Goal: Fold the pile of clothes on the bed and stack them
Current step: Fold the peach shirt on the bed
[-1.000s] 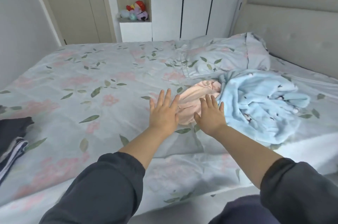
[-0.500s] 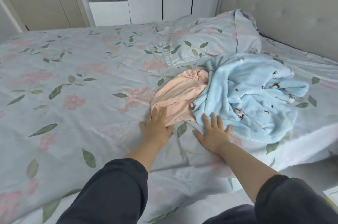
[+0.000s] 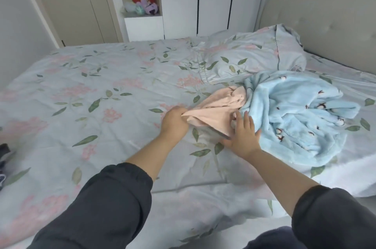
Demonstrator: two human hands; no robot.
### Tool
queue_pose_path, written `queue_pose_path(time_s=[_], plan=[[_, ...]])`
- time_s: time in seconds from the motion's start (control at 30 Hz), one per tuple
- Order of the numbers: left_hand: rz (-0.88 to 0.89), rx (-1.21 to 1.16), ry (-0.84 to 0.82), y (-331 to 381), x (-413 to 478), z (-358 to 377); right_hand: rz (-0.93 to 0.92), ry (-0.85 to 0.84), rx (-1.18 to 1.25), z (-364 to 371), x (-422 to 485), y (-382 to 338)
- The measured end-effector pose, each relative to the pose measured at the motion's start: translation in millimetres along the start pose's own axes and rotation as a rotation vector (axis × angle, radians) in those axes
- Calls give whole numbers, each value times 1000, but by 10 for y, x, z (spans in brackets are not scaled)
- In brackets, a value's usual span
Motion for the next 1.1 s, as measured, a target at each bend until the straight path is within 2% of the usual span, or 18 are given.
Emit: queue_pose_path(time_s=[0.1, 0.27, 0.37, 0.5, 0.6, 0.73, 0.8, 0.87, 0.93, 0.97, 1.03, 1.07, 1.1], plan=[[-95, -221, 53, 51, 1, -614, -138, 43, 31, -204, 22, -658], [-129, -466, 114, 167, -171, -1525, -188, -28, 183, -495, 48, -1517], [-142, -604, 153, 225, -330, -1984, -305, -77, 461, -644, -123, -2008], [-128, -887, 214, 273, -442, -2519, -239, -162, 1026, -928, -389, -2529], [-153, -719, 191, 246, -506, -2684, -242, -299, 1467, -1211, -524, -2971], [-316, -683, -69, 139, -663, -2526, -305, -428, 1618, -1574, -663, -3371], [-368, -562, -193, 87, -731, -2498, -295, -452, 1689, -1695, -695, -3442], [-381, -515, -207, -15, -709, -2536, -287, -460, 1730, -1771, -696, -3460], [-364, -526, -119, -71, -672, -2635, -272, -382, 1600, -1816, -638, -3421], [-339, -464, -52, -92, -647, -2712, -288, -267, 1337, -1847, -583, -3358], [-294, -246, 50, -97, -635, -2864, -389, -30, 558, -1928, -498, -3261], [-301, -197, 36, -109, -642, -2906, -428, -8, 257, -1909, -478, -3237], [-339, -239, -38, -150, -652, -2911, -442, -54, 81, -1847, -445, -3182]])
Point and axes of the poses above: each hand's wrist, its own x-axis towards the middle knuckle, its own z-axis out of the palm, y = z × x, the point moved 7 cm from there along x, towards the middle knuckle, and after that the axes turned 1 degree about -z, right-handed, at the moved point
